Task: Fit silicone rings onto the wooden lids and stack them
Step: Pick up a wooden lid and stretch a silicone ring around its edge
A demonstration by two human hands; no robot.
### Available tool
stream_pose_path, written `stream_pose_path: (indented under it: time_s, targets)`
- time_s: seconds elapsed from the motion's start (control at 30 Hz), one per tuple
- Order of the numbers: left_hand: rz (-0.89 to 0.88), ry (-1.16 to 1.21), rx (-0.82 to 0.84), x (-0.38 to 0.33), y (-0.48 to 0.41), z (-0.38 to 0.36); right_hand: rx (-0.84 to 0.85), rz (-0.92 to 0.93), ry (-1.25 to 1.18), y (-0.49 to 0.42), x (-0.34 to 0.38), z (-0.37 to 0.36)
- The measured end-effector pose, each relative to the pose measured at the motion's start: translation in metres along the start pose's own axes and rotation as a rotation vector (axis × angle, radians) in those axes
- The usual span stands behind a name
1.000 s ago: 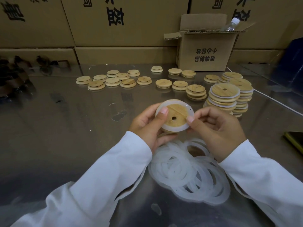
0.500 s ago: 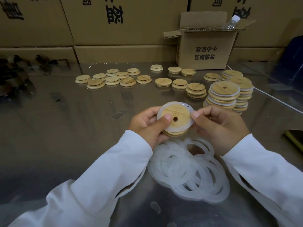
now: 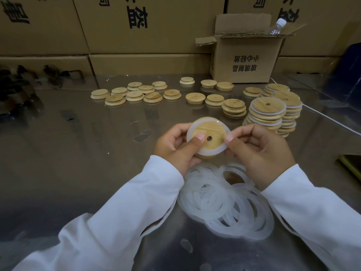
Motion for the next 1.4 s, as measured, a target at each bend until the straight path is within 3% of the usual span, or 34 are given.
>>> stream_pose_path:
  time_s: [0.23, 0.4, 0.8, 1.2, 1.4]
  targets:
    - [0.067, 0.042, -0.002, 0.002, -0.001, -0.001, -0.058, -0.026, 0.035, 0.002, -0.006, -0.001]
    - [0.112, -0.068, 0.08, 0.004, -0.001, 0.0, -0.087, 0.001, 0.078, -0.001, -0.007, 0.003]
    - [-0.045, -0.231, 0.051, 0.0, -0.004, 0.007, -0.013, -0.083, 0.132, -0.002, -0.003, 0.007]
    - [0.013, -0.028, 0.078, 0.003, -0.01, 0.007, 0.024, -0.033, 0.215, -0.002, 0.005, 0.01]
    - [0.017, -0.01, 0.1, 0.003, -0.013, 0.009, 0.028, 0.061, 0.405, 0.0, 0.006, 0.005]
Point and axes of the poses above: each hand's wrist, its own y-axis away from the middle knuckle, its own z-axis out of the back of the hand, x = y × z, the point moved 2 cm from there along -y, towards the middle knuckle, and after that the axes turned 4 degrees about -y, right-handed, at the moved point
